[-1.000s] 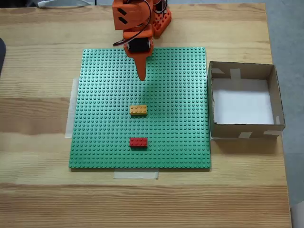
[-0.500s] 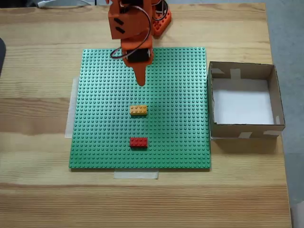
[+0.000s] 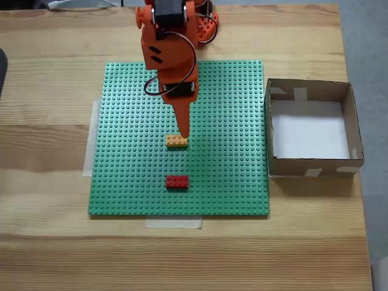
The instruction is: Pick the yellow lego block and put it in the box.
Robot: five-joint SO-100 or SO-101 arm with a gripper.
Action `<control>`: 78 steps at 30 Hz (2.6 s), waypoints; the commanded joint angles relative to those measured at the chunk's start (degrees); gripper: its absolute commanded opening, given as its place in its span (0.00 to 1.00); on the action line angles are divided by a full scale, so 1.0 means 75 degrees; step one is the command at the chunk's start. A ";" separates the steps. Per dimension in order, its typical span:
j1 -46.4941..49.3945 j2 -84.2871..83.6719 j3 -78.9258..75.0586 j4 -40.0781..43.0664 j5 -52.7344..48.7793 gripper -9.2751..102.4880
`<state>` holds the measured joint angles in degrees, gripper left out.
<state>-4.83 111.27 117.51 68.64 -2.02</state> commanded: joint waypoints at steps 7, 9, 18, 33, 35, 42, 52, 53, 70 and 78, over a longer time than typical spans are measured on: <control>-0.0035 -0.0809 -0.0844 0.0164 0.0176 0.34; -0.0023 -0.0949 -0.0891 0.0152 0.0141 0.33; 0.0105 -0.1359 -0.0914 0.0047 -0.0152 0.32; 0.0375 -0.2074 -0.1078 -0.0410 -0.0234 0.30; 0.0410 -0.2168 -0.1090 -0.0480 -0.0270 0.30; 0.0527 -0.2332 -0.1090 -0.0586 -0.0434 0.29; 0.0609 -0.2578 -0.1090 -0.0773 -0.0516 0.27; 0.0621 -0.2613 -0.1090 -0.0809 -0.0527 0.27; 0.0668 -0.3023 -0.1207 -0.1137 -0.0750 0.24; 0.0668 -0.3047 -0.1184 -0.1219 -0.0773 0.24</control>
<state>0.00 88.24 110.57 59.94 -7.56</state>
